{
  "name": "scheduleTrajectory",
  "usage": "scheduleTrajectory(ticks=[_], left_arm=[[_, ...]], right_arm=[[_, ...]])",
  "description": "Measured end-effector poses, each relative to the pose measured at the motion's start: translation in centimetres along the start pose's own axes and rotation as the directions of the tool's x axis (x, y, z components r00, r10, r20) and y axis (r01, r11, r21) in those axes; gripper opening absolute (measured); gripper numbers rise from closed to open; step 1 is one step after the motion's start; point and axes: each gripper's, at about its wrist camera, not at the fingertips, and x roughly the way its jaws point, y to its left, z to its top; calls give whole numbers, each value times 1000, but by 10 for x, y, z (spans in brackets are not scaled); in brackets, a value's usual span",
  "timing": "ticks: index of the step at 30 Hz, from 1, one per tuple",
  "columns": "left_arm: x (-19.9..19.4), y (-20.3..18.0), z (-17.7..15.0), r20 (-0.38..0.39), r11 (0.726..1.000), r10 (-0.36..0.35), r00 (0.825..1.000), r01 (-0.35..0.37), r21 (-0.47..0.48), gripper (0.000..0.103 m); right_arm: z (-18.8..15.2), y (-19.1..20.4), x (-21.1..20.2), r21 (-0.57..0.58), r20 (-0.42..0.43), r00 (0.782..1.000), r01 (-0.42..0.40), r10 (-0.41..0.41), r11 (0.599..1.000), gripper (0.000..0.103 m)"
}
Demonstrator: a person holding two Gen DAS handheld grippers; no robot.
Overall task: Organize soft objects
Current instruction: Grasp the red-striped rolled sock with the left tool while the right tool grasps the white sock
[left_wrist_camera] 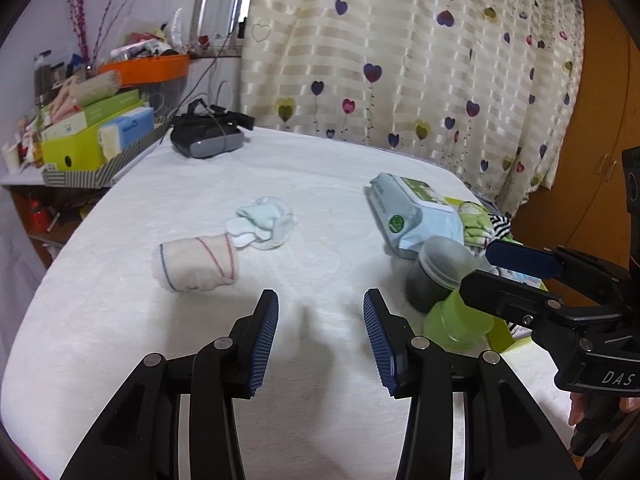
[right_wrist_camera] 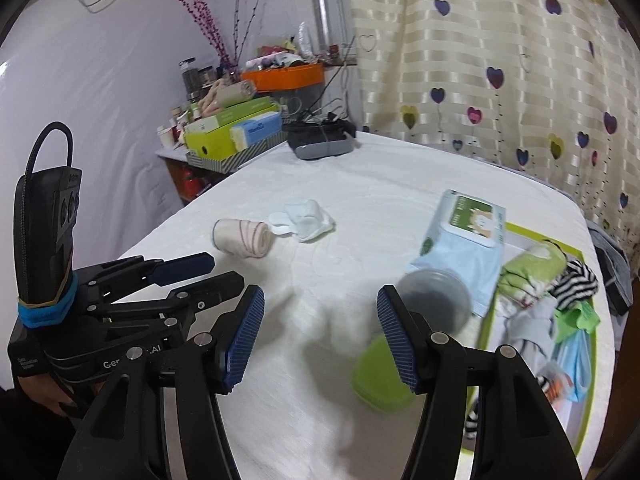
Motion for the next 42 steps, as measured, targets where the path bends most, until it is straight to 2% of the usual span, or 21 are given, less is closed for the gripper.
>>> scheduleTrajectory(ticks=[21,30,37,40,42], left_arm=[[20,86,6,-13,990,62,998,-63,-126,45],[35,113,9,-25,987,48,999,-52,-154,45],[50,133,19,-43,987,50,998,-56,-152,47],[58,137,26,-54,990,30,998,-37,-138,47],[63,138,30,-57,991,23,998,-30,-128,47]], right_arm=[[43,28,75,6,-86,996,-18,18,1000,60],[59,19,135,96,-155,988,14,1,995,60],[66,13,179,176,-200,980,24,12,984,60],[68,9,192,203,-208,978,32,12,979,60],[69,5,197,221,-211,977,33,15,975,54]])
